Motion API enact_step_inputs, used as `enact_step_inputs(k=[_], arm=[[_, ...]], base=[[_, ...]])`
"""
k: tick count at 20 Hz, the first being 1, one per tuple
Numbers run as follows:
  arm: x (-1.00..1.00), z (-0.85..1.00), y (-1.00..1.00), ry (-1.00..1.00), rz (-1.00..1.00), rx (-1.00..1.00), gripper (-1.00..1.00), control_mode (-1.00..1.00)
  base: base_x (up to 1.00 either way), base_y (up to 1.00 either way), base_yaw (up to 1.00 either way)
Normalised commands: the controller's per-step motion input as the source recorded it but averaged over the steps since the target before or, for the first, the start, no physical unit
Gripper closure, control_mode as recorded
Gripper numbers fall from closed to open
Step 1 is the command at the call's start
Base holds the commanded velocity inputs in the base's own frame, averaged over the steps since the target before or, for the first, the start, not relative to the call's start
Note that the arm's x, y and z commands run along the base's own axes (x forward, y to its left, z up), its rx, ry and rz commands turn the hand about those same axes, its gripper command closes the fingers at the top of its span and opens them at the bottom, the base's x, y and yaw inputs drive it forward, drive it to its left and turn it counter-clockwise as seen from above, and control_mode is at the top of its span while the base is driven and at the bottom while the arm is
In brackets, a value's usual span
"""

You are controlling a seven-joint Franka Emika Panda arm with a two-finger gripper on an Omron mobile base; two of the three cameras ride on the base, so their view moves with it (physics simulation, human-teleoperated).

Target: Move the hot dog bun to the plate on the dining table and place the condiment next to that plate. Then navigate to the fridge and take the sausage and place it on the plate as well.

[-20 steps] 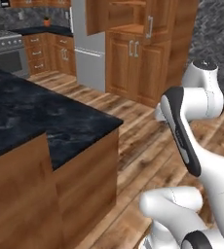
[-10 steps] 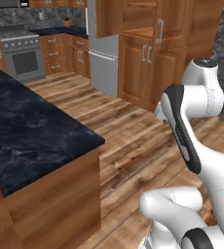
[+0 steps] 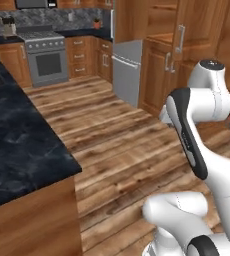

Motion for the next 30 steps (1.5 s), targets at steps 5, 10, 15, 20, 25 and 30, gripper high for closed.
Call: enact_step_inputs(k=[5, 10, 15, 20, 25, 30], arm=[[0.00, 0.00, 0.00, 0.00, 0.00, 0.00, -1.00, 1.00], [0.00, 0.00, 0.00, 0.00, 0.00, 0.00, -1.00, 1.00], [0.00, 0.00, 0.00, 0.00, 0.00, 0.00, -1.00, 1.00], [0.00, 0.00, 0.00, 0.00, 0.00, 0.00, -1.00, 1.00], [0.00, 0.00, 0.00, 0.00, 0.00, 0.00, -1.00, 1.00], [0.00, 0.00, 0.00, 0.00, 0.00, 0.00, -1.00, 1.00]], base=[[1.00, -0.88, 0.38], [1.00, -0.77, 0.37], [1.00, -0.66, 0.35], [1.00, -0.37, 0.24], [1.00, -0.28, 0.15], [1.00, -0.15, 0.00]])
